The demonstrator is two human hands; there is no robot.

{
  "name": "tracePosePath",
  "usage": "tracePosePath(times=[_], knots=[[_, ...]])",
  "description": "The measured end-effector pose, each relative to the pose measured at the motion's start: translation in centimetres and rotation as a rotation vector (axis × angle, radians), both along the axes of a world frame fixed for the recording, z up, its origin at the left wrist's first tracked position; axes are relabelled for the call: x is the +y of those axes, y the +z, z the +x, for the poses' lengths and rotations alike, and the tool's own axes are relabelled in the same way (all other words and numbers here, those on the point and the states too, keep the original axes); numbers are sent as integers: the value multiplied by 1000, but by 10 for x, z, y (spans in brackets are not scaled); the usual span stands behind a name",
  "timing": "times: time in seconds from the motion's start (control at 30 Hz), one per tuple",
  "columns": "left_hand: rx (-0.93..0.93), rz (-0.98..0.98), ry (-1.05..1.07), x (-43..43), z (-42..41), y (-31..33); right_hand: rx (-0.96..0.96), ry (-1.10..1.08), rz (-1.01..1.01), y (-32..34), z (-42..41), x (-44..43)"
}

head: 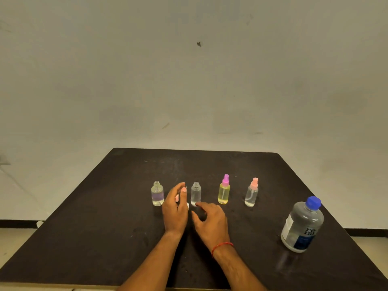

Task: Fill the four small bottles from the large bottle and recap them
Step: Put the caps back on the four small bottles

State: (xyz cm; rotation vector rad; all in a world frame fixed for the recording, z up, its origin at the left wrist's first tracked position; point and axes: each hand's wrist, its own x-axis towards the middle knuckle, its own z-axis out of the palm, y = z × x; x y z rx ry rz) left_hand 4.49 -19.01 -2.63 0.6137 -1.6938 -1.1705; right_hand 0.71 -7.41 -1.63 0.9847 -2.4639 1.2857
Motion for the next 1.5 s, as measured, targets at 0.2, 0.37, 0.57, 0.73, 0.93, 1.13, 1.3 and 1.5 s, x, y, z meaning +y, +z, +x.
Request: tracePosePath(times=[0.2, 0.37, 0.57, 0.73, 0.93, 1.13, 1.3, 1.5], knots=[[23, 23, 1, -2, -2, -1, 10, 85, 144, 8, 5, -22], [5, 15, 32, -5, -5, 0, 13, 113, 167, 10, 3, -31], [-22, -1, 37, -5, -6, 0, 18, 71, 155, 6, 3, -32], [-12, 28, 38, -4, -5, 1, 29, 48, 90, 2, 3, -13], [-119, 0, -4, -5, -7, 0, 6, 7, -176, 16, 4, 29], [-272, -59, -72, -6, -9, -1, 28, -55, -325, 53, -4, 53], [-401, -116, -95, -6, -10, 1, 43, -69, -307, 80, -21, 47], [-469, -140, -109, -8, -12, 1, 66, -59, -216, 101, -27, 28]])
